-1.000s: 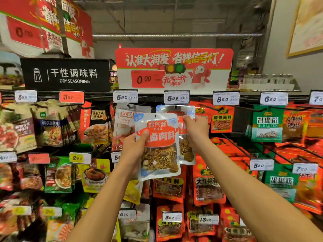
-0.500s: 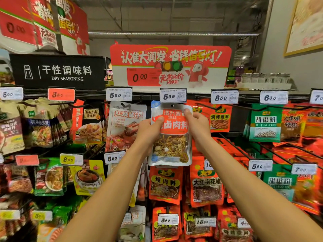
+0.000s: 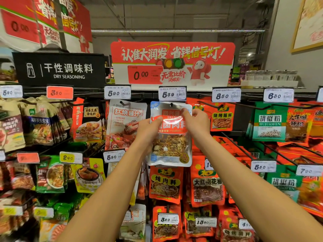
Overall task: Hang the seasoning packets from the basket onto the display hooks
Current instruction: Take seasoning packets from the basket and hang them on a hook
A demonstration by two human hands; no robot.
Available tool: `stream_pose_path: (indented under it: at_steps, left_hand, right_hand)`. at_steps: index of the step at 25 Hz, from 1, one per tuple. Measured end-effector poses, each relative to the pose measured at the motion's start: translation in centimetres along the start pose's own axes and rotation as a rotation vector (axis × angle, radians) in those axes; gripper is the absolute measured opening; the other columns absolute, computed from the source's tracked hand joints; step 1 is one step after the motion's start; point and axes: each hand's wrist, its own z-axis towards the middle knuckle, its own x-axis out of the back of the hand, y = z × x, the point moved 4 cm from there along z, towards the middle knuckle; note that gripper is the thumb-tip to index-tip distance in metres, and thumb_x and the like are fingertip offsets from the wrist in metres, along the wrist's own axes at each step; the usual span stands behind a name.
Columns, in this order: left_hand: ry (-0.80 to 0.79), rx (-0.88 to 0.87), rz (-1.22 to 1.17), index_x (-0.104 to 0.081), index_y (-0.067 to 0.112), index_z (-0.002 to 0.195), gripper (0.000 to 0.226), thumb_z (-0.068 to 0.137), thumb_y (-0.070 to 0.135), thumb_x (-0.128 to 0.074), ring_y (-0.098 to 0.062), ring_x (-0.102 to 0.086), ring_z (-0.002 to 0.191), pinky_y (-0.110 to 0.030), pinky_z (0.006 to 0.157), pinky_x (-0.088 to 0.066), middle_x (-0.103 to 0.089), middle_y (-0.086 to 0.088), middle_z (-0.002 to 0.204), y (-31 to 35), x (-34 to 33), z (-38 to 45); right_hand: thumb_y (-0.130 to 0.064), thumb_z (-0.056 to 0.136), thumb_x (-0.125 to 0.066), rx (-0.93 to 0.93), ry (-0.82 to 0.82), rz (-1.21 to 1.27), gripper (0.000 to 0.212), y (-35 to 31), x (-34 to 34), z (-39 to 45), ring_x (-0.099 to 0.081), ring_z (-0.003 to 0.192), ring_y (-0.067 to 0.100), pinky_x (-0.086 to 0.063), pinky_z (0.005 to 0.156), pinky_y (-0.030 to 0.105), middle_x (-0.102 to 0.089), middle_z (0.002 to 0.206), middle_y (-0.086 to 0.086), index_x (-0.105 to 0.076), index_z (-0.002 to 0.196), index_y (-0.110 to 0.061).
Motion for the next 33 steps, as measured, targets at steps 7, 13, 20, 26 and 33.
stream_pose_path:
  at_steps: [7, 13, 20, 26, 33]
  left_hand:
    - [-0.031, -0.253, 0.39, -0.051, 0.058, 0.118, 0.043, 0.085, 0.036, -0.066, 0.006, -0.064, 0.092, -0.026, 0.079, -0.051, -0.068, 0.026, 0.107, -2.5, 1.5, -1.6]
    - [0.005, -0.133, 0.417, -0.057, 0.028, 0.124, 0.037, 0.089, 0.029, -0.068, -0.013, -0.066, 0.102, -0.04, 0.092, -0.054, -0.07, 0.009, 0.109, -3.2, -0.2, 3.0]
    - [0.111, 0.006, 0.6, -0.049, 0.019, 0.118, 0.025, 0.096, 0.025, -0.06, -0.02, -0.067, 0.087, -0.034, 0.079, -0.057, -0.066, -0.006, 0.117, -4.2, -0.7, 6.5]
    - [0.165, -0.158, 0.391, -0.052, 0.014, 0.142, 0.045, 0.099, 0.025, -0.059, -0.015, -0.064, 0.114, -0.026, 0.092, -0.051, -0.062, 0.0, 0.135, -1.6, 0.7, 4.3]
    - [-0.162, -0.04, 0.093, -0.075, 0.012, 0.095, 0.019, 0.098, 0.022, -0.058, -0.02, -0.071, 0.07, -0.028, 0.062, -0.059, -0.077, -0.009, 0.085, -2.0, -0.3, -3.1]
  right_hand:
    - [-0.047, 0.098, -0.055, 0.133, -0.218, -0.041, 0.06, 2.8, 0.5, -4.5, -0.057, 0.115, 0.013, -0.049, 0.09, 0.028, -0.059, 0.126, -0.012, -0.036, 0.147, -0.019]
    - [-0.034, 0.104, -0.047, -0.043, -0.218, -0.147, 0.046, 4.0, -2.7, -0.5, -0.062, 0.111, 0.038, -0.046, 0.082, 0.038, -0.064, 0.125, 0.015, -0.035, 0.141, -0.011]
    - [-0.029, 0.104, -0.05, -0.186, -0.268, -0.16, 0.032, 6.4, -4.3, 3.3, -0.059, 0.106, 0.028, -0.041, 0.081, 0.033, -0.062, 0.129, 0.013, -0.048, 0.131, -0.012]
    - [-0.029, 0.101, -0.053, -0.162, -0.055, -0.02, 0.024, 5.9, -0.2, 2.5, -0.06, 0.087, 0.012, -0.049, 0.074, 0.03, -0.067, 0.116, 0.0, -0.063, 0.12, -0.018]
    - [-0.009, 0.095, -0.055, -0.245, -0.192, 0.362, 0.019, 5.8, 8.0, -3.7, -0.061, 0.045, 0.019, -0.044, 0.038, 0.022, -0.068, 0.06, 0.008, -0.066, 0.08, -0.009]
